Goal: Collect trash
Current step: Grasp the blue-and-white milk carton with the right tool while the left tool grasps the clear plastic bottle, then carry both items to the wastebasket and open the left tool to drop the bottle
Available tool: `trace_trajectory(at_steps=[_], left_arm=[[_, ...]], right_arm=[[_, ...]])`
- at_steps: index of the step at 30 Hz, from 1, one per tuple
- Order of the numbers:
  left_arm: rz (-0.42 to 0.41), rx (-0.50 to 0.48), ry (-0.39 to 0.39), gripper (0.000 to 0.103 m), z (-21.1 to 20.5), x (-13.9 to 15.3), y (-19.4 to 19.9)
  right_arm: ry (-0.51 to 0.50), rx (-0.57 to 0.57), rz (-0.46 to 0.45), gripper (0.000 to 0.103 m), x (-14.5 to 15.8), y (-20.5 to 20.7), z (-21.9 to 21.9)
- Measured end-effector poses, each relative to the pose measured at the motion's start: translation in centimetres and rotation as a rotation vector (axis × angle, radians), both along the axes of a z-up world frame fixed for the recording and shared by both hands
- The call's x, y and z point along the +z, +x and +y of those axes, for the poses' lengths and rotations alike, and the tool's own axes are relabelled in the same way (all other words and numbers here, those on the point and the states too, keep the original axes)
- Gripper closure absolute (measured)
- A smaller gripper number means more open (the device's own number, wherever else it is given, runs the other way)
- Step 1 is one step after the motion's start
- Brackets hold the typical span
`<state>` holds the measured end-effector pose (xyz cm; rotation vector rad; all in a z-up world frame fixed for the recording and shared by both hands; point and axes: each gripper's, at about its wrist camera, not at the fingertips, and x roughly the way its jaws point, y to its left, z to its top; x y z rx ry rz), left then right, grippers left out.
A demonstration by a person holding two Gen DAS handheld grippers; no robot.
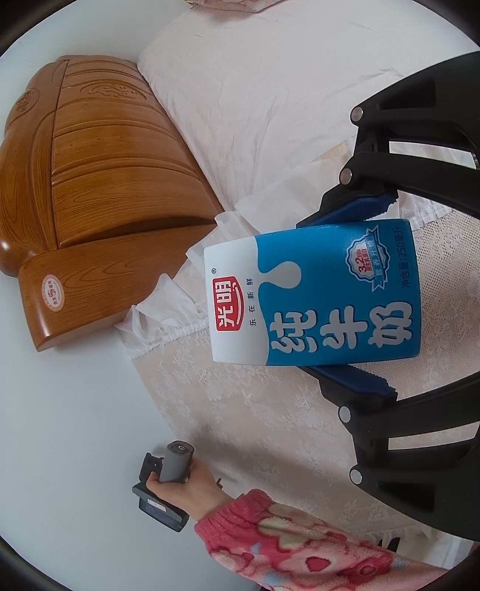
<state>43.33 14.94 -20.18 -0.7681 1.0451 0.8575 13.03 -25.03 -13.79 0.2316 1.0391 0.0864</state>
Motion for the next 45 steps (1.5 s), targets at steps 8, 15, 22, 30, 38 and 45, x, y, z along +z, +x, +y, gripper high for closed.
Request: trace_trajectory(at_steps=[8, 15, 22, 30, 38, 45], left_arm=[[-0.009, -0.18, 0.006, 0.034, 1.0, 0.4, -1.1], [-0.078, -0.484, 0.125, 0.034, -0.2, 3.8, -5.2], [-0.125, -0.812, 0.239, 0.034, -2.8, 8.8, -15.9], [-0.109, -1.011, 0.204, 0.034, -5.4, 12.5, -29.8], [-0.139, -1.067, 0.197, 0.034, -8.4, 13.2, -38.1], [-0.17, -1.14, 0.187, 0.034, -11.1, 13.6, -40.9]], right_arm=[[0.029, 0.061, -0.032, 0.036, 0.1, 0.7, 2.1], [0.044, 0.103, -0.073, 0.036, 1.2, 0.1, 3.9], [0.021, 0.186, -0.084, 0.036, 1.4, -2.3, 5.2], [0.028, 0.238, -0.054, 0.036, 0.7, -7.8, 5.7], [0.124, 0.167, -0.043, 0.036, 0.4, -13.7, 5.0], [0.1, 0.146, -0.05, 0.036, 0.3, -16.8, 4.0]])
